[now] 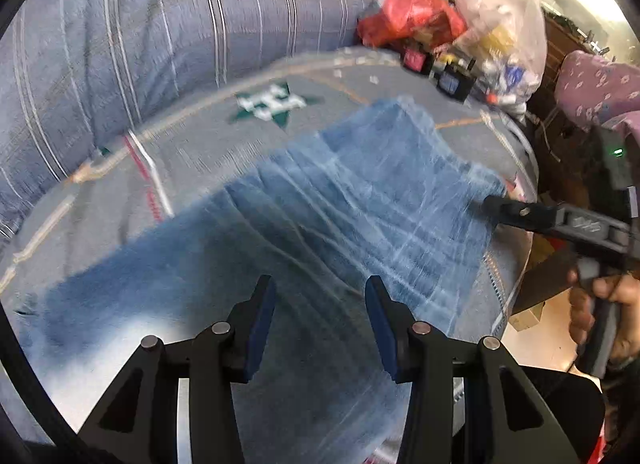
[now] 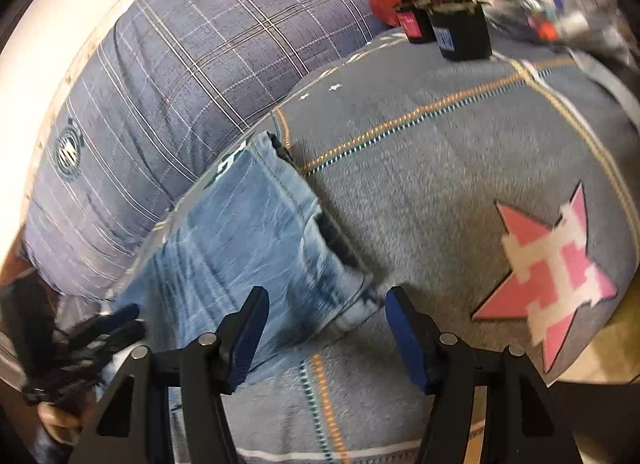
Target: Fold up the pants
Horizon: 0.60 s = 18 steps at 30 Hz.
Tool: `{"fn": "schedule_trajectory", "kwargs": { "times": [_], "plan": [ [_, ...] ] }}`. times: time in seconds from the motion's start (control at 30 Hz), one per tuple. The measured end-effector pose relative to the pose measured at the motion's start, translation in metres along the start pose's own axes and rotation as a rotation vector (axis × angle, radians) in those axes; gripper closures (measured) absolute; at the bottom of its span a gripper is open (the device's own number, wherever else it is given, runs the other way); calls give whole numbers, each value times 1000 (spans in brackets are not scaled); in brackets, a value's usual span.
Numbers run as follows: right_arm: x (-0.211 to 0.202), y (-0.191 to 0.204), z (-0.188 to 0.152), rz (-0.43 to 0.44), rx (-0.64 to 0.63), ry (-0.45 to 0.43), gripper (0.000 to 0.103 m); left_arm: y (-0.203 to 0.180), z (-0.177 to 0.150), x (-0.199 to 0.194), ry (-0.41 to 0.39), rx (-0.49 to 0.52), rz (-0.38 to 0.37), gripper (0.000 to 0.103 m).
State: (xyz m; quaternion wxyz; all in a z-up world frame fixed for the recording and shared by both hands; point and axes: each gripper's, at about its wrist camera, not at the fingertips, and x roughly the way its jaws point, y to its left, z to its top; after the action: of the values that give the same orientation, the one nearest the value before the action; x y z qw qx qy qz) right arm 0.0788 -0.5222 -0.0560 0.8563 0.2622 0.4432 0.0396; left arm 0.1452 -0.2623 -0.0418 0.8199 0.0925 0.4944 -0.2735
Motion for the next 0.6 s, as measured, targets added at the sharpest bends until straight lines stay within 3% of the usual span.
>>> {"fn": "schedule_trajectory", "kwargs": {
  "times": [0.17,0.23,0.27,0.3,0.4,0.6],
  "plan": [
    [4,-7,1,75,103,-8,41,-6,-5,10,-14,18,18,52],
    [8,-8,7,95,134,-7,49,-6,-1,10,4,13,11,52],
    [11,-7,11,107,141,-5,64,-3,-1,9,11,4,-2,52],
    [13,-8,13,127,171,4,70,1,-1,8,14,-12,-21,52],
    [15,-15,13,146,251,34,70,8,-4,6,8,-31,-50,52],
    [13,-15,10,139,224,37,70,5,1,7,23,-59,-38,52]
  ]
}}
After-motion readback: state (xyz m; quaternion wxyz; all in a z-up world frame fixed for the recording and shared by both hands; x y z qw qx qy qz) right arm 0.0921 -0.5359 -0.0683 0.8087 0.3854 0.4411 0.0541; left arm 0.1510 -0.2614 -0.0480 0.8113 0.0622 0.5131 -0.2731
